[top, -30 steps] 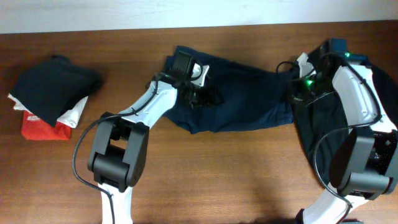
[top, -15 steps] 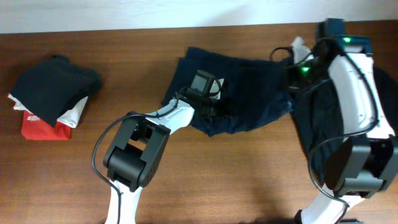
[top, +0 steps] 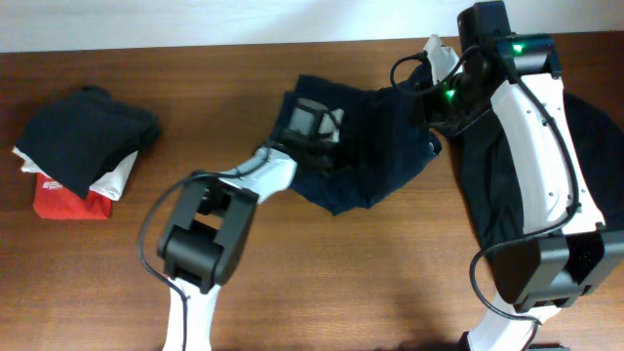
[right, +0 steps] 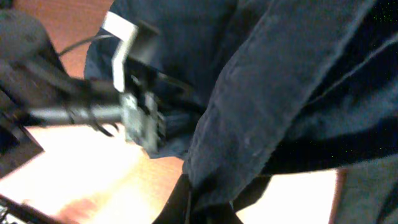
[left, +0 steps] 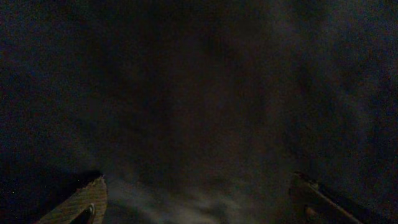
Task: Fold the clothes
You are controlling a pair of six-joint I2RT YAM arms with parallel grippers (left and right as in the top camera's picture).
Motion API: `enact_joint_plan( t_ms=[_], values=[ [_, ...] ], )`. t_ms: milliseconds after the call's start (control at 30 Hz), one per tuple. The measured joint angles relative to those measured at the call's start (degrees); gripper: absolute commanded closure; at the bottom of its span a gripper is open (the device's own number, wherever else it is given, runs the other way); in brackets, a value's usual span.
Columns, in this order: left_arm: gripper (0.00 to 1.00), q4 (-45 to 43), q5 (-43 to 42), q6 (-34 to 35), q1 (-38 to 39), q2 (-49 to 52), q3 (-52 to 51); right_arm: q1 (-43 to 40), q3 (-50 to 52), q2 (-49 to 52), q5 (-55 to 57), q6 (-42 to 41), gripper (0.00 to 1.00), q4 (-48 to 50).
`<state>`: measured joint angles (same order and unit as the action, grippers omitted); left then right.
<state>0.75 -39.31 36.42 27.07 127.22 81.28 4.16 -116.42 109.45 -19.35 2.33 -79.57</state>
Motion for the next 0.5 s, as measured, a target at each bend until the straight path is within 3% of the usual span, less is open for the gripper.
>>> enact_joint_plan(
  t_ms=[233,500],
  values=[
    [0.01,6.32,2.19,-2.08,-9.68,-1.79,0.17,0.00,-0.87,0.00,1.57,1.16,0.96,1.25],
    [0.01,4.00,1.03,-4.83,-22.86,-2.10,0.17,0.07,-0.90,0.00,3.43,1.29,0.96,3.13]
  ],
)
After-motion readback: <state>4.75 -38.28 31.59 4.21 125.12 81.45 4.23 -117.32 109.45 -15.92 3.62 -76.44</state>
